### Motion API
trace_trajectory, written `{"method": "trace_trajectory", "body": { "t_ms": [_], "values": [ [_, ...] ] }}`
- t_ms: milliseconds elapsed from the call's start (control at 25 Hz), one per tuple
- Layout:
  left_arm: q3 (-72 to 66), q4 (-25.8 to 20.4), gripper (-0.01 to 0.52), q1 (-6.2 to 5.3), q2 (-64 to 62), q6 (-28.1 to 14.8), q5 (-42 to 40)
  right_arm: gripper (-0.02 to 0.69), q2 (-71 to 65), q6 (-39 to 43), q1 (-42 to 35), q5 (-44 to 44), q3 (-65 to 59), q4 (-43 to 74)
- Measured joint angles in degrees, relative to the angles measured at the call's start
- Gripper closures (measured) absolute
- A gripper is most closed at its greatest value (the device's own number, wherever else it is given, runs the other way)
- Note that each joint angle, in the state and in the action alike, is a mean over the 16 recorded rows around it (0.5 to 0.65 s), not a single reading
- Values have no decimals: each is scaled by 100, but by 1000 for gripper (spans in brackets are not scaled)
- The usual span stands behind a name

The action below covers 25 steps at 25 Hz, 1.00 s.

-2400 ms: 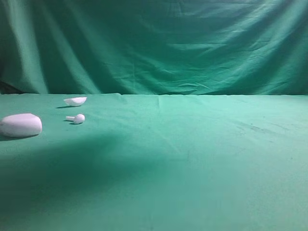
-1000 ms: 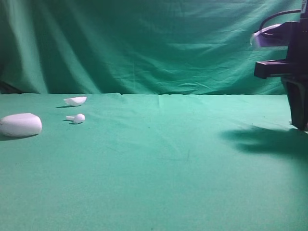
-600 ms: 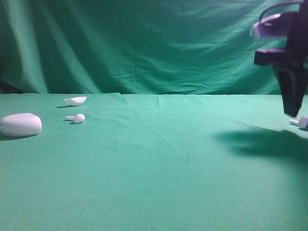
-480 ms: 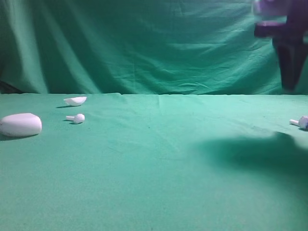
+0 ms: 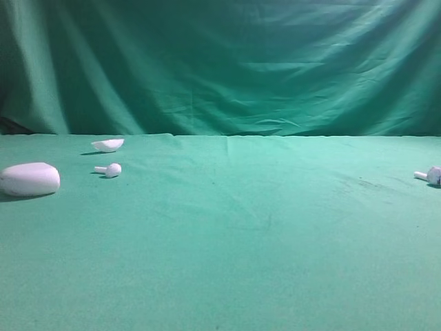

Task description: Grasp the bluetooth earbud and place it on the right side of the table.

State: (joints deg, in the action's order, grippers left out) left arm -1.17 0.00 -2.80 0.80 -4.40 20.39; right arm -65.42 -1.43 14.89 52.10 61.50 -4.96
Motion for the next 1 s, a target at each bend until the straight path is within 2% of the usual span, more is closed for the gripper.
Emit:
{"method": "trace_trajectory", "body": {
  "t_ms": [160,280,680,1000],
  "values": [
    [0,0,514,0,0,0,0,641,1086,-135,0,48,-383,-206],
    [0,0,514,0,0,0,0,662,1886,-165,0,45,-750,-291],
    [0,0,514,0,0,0,0,665,4315,-176,0,-268,-1806,-468],
    [0,0,514,0,0,0,0,665,5340,-175,0,-503,-2051,-514]
  ]
}}
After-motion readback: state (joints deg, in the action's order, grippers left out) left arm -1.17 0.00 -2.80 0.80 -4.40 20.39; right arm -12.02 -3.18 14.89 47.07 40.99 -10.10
